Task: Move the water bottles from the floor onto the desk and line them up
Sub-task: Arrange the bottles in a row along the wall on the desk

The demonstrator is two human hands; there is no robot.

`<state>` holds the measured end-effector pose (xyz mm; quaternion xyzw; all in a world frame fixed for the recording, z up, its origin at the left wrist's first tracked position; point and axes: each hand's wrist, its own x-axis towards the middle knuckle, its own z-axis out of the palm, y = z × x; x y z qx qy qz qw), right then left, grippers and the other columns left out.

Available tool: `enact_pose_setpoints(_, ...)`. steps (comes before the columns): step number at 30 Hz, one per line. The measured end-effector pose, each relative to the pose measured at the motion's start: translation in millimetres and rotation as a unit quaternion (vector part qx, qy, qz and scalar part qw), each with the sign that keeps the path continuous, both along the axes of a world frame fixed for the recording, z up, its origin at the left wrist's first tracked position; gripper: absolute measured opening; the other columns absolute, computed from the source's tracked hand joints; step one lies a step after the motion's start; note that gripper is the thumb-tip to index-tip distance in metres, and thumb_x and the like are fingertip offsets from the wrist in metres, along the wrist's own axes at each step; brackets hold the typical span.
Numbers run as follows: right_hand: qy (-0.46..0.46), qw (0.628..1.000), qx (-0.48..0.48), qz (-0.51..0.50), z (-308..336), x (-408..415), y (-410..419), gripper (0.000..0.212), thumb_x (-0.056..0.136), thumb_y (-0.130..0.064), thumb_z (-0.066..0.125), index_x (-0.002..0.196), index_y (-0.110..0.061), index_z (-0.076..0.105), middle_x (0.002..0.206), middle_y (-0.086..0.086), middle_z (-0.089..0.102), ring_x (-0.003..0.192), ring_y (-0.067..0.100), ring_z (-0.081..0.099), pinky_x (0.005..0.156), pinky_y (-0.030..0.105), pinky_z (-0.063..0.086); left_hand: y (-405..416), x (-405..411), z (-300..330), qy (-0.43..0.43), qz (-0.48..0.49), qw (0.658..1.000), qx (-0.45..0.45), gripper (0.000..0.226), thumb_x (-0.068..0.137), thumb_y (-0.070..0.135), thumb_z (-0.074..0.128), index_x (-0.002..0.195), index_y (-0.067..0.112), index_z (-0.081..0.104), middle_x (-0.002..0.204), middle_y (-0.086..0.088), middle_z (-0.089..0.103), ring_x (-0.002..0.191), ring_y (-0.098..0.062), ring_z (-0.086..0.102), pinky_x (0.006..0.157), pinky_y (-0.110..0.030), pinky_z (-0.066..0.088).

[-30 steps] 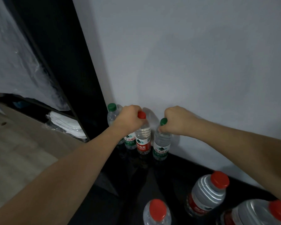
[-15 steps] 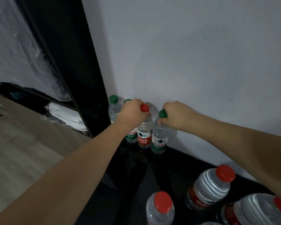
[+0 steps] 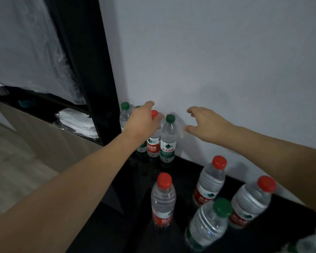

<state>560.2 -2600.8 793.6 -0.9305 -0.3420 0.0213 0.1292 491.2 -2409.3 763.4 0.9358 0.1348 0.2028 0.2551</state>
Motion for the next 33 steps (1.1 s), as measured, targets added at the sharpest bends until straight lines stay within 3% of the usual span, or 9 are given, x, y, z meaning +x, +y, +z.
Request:
enact_pose_setpoints(2,-0.029,1.000,0.008,0.006,10,-21,-17,0.063,0.096,-0.032,0.059,0.148,-0.007,0.034,0.147,0.014,0.044,0.134,0.026,0.042,0.107,0.029,0.032,-14,-25,5,-0.021,-0.015,1.000,0.004,0.052,0.101,0.035,0.052,0.145,0.007,0.043,0.132,-0.017,0.060,0.112,-0.031,0.060,0.090,-0.033,0.047)
enact_pose_setpoints(8,-0.134,0.989,0.056,0.023,19,-98,-61,0.060,0.096,-0.034,0.056,0.146,-0.008,0.038,0.146,0.013,0.045,0.133,0.027,0.042,0.107,0.031,0.032,-55,-94,-5,-0.101,-0.037,0.994,0.020,0.050,0.104,0.037,0.045,0.142,0.006,0.046,0.131,-0.016,0.060,0.111,-0.029,0.062,0.090,-0.032,0.046)
enact_pose_setpoints(12,-0.175,0.981,0.080,0.014,7,-165,-95,0.057,0.097,-0.033,0.055,0.146,-0.009,0.038,0.146,0.012,0.044,0.133,0.026,0.043,0.106,0.030,0.032,-82,-153,-22,-0.135,-0.029,0.990,0.016,0.047,0.103,0.040,0.045,0.137,0.008,0.052,0.129,-0.011,0.062,0.112,-0.019,0.058,0.086,-0.027,0.041)
enact_pose_setpoints(16,-0.176,0.982,0.062,0.006,-11,-233,-128,0.058,0.097,-0.032,0.054,0.147,-0.009,0.037,0.147,0.012,0.044,0.133,0.026,0.043,0.107,0.033,0.034,-100,-223,-35,-0.166,-0.025,0.986,-0.008,0.048,0.099,0.045,0.051,0.134,0.014,0.055,0.127,-0.007,0.064,0.114,-0.021,0.060,0.085,-0.024,0.038)
enact_pose_setpoints(21,-0.121,0.993,-0.015,-0.003,-23,-282,-150,0.058,0.097,-0.036,0.053,0.147,-0.011,0.037,0.147,0.011,0.044,0.132,0.027,0.044,0.105,0.037,0.038,-111,-289,-46,-0.124,-0.018,0.992,-0.015,0.051,0.095,0.043,0.059,0.138,0.016,0.051,0.135,-0.004,0.059,0.120,-0.021,0.058,0.094,-0.031,0.046)
enact_pose_setpoints(25,-0.099,0.994,-0.030,-0.020,-25,-285,-153,0.054,0.096,-0.038,0.054,0.141,-0.010,0.043,0.139,0.012,0.049,0.124,0.028,0.048,0.099,0.037,0.040,-112,-300,-35,-0.090,-0.011,0.996,-0.019,0.055,0.095,0.041,0.060,0.141,0.014,0.049,0.135,-0.005,0.060,0.120,-0.021,0.058,0.096,-0.031,0.046)
enact_pose_setpoints(29,-0.096,0.994,-0.006,-0.047,-30,-258,-148,0.052,0.095,-0.034,0.054,0.140,-0.009,0.043,0.137,0.013,0.051,0.122,0.029,0.050,0.098,0.038,0.044,-114,-275,-36,-0.078,0.002,0.997,-0.009,0.049,0.095,0.041,0.060,0.132,0.009,0.055,0.124,-0.008,0.064,0.103,-0.020,0.060,0.081,-0.029,0.043)
enact_pose_setpoints(33,-0.080,0.995,0.012,-0.055,-48,-222,-131,0.048,0.095,-0.032,0.056,0.136,-0.009,0.045,0.131,0.014,0.055,0.112,0.027,0.053,0.088,0.034,0.043,-122,-230,-57,-0.081,0.006,0.997,-0.020,0.038,0.094,0.037,0.062,0.121,0.010,0.059,0.115,-0.008,0.066,0.090,-0.017,0.056,0.077,-0.029,0.043)
